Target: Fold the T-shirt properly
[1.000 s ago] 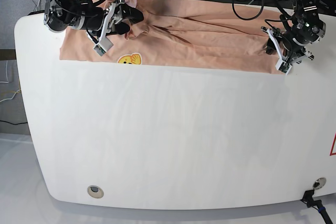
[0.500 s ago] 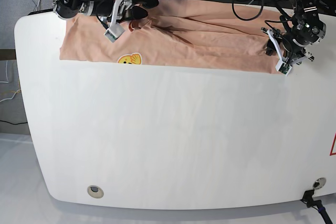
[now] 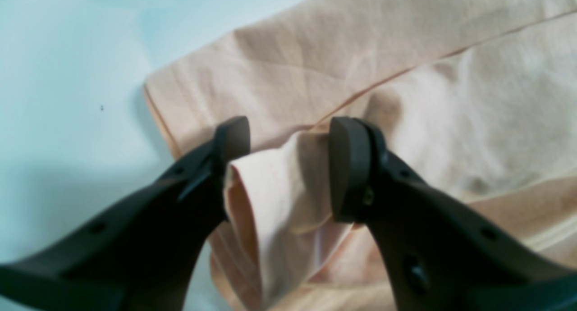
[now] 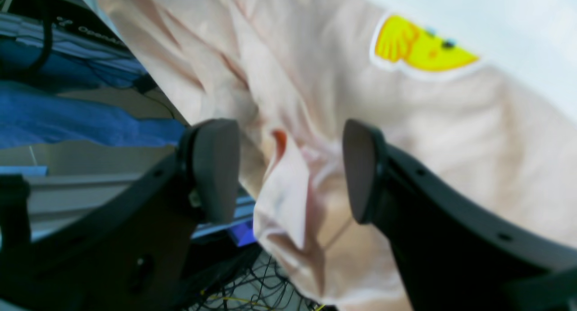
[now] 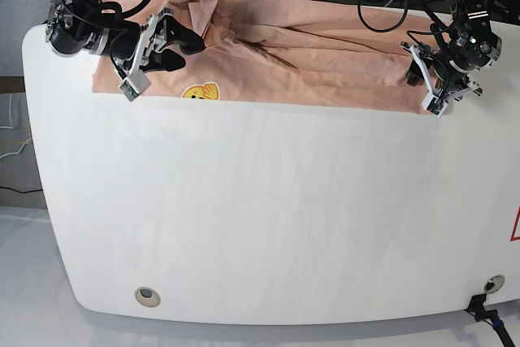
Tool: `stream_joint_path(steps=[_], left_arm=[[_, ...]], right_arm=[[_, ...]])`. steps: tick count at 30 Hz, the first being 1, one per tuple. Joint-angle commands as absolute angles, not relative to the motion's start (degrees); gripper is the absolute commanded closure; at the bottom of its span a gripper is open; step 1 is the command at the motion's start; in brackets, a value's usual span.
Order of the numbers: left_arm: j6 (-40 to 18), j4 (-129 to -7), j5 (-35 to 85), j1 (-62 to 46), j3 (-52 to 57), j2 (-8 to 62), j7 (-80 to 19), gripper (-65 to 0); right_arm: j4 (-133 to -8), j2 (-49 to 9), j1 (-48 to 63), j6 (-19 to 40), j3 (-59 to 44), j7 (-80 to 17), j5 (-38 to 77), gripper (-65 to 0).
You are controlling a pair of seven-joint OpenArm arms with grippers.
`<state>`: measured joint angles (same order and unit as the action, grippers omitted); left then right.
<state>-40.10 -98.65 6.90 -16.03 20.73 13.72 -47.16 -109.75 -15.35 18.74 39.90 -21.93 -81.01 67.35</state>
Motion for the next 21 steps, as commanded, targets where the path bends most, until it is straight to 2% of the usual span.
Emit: stream_joint_path(steps=[1, 9, 21], left_arm=[[-40.0, -99.47, 7.34, -15.6, 21.05, 14.46, -46.64, -27.1], [-40.0, -99.47, 7.34, -15.6, 21.05, 14.46, -46.64, -27.1], [-40.0, -99.47, 7.34, -15.6, 21.05, 14.46, -46.64, -27.1]], right_arm=[[-108.88, -15.78, 18.33, 40.0, -22.11, -80.0, 65.89, -34.7], [-108.09, -13.49, 19.3, 40.0, -21.93, -80.0, 62.9, -34.6], [-108.44, -8.4, 27.21, 40.0, -14.46, -80.0, 63.16, -34.3]])
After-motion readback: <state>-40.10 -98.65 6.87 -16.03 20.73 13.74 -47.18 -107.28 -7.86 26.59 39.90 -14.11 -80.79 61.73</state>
